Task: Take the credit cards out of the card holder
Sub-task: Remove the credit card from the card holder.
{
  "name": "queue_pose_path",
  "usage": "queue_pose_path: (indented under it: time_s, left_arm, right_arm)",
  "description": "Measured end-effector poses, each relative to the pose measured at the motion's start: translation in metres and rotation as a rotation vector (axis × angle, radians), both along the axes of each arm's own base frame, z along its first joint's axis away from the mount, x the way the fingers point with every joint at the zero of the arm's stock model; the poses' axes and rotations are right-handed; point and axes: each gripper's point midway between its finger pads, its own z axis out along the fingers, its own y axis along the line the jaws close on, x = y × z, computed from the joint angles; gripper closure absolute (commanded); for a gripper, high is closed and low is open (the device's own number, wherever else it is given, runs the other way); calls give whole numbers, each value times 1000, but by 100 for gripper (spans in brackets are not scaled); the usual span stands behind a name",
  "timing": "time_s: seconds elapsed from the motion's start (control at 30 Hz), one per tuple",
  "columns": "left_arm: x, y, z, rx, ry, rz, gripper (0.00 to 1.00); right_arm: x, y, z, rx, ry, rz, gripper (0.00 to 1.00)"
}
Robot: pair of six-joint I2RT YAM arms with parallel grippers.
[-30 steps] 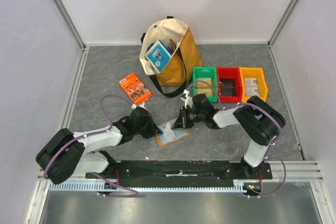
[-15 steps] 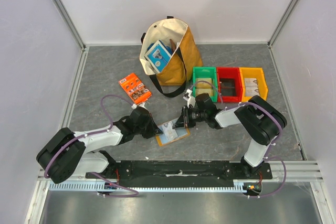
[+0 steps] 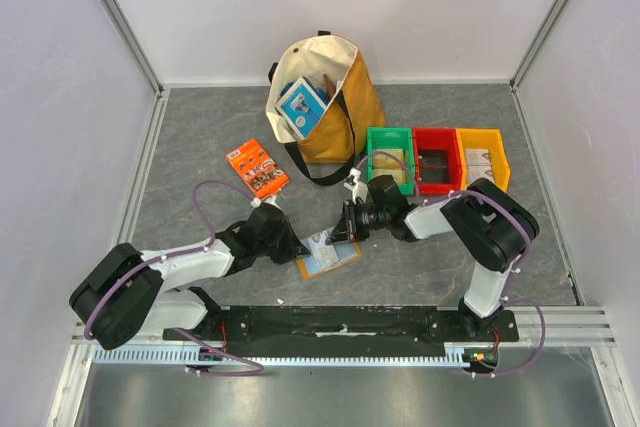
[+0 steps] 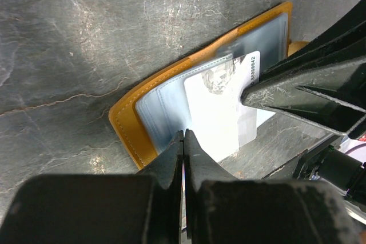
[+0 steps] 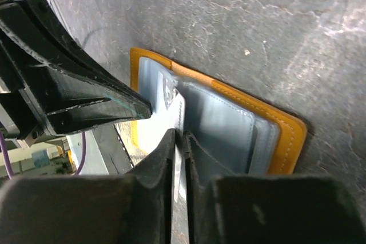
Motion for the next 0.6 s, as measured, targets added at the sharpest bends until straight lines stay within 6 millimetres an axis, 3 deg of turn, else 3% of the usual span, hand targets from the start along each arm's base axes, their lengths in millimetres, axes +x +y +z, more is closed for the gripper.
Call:
queue_pose_path:
  time_s: [0.07, 0.23, 0.47, 0.53, 0.6]
  left_arm:
    - [0, 0, 0, 0, 0, 0, 98]
    - [0, 0, 0, 0, 0, 0, 98]
    - [-1, 1, 1, -4, -7, 2, 98]
    - [-2, 3, 2, -2, -11, 5, 94]
    - [-4, 8, 3, 6, -16, 13, 82]
  right_arm:
    - [0, -2, -3, -11, 1, 0, 100]
    - [4, -10, 2, -33, -15, -26, 100]
    - [19, -42, 21, -59, -61, -146, 100]
    - [23, -51, 28, -66, -80, -186, 100]
    - [26, -57, 39, -65, -107, -220, 100]
